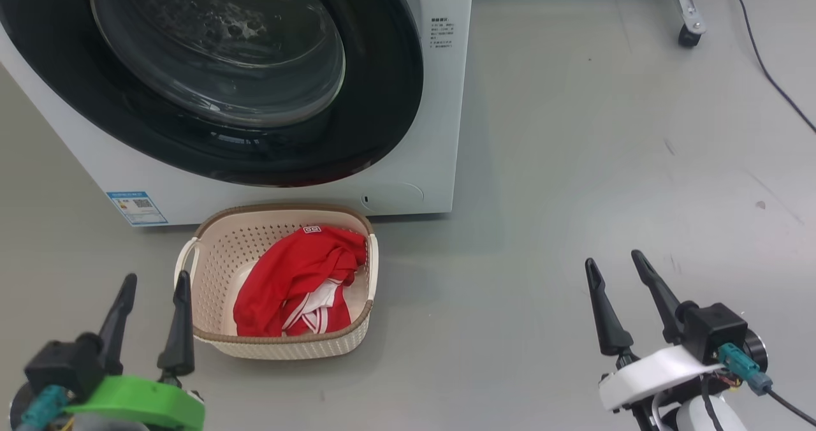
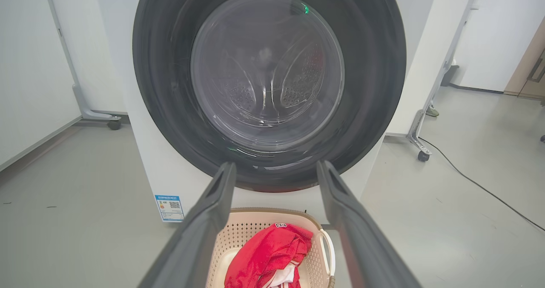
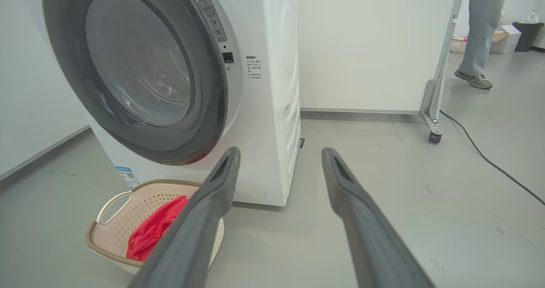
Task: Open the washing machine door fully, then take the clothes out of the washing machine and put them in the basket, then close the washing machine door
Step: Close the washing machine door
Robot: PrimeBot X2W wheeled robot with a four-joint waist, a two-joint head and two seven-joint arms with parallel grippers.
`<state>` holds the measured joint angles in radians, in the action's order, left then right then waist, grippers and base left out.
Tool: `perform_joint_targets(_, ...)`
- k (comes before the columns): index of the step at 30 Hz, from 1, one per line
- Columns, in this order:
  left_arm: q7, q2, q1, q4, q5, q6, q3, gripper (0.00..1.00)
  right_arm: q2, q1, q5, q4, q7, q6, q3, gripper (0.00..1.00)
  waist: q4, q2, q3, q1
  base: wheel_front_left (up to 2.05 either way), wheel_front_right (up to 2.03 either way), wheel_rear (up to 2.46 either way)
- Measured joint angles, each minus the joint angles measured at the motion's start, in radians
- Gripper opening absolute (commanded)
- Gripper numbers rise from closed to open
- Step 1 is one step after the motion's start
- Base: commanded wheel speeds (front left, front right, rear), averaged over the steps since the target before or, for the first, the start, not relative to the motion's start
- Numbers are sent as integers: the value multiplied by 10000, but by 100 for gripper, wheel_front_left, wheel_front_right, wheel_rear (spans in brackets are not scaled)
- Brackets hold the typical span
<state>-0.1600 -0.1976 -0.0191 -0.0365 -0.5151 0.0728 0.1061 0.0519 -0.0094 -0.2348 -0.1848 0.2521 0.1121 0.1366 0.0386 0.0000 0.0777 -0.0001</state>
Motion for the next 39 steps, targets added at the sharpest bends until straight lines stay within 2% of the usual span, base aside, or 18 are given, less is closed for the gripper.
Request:
perform_joint_targets(5, -102, 105, -439, -180, 451, -385, 343, 100, -21, 393, 8, -73, 0, 0, 35, 100, -53, 0, -272, 0, 0, 0, 0)
perform_joint_targets(17, -307, 357, -765, -253, 874, -863, 780, 100, -31, 708, 278, -48, 0, -17, 71, 100, -148, 0, -485, 0, 0, 0, 0)
perform_joint_targets(34, -441, 543, -843, -190, 1062, -1074, 851, 100, -54, 817, 345, 94, 0, -104, 100, 98, -216, 0, -440, 0, 0, 0, 0)
perform_joint_targets(35, -451, 550, -843, -192, 1076, -1074, 855, 100, -58, 817, 345, 104, 0, -104, 98, 25, -219, 0, -443, 0, 0, 0, 0)
perform_joint_targets(36, -451, 556, -843, -192, 1076, -1074, 857, 100, -61, 817, 345, 119, 0, -104, 94, 0, -223, 0, -448, 0, 0, 0, 0)
perform_joint_targets(39, -453, 564, -843, -192, 1078, -1129, 876, 100, -61, 817, 343, 132, 0, -104, 92, 0, -230, 0, -470, 0, 0, 0, 0)
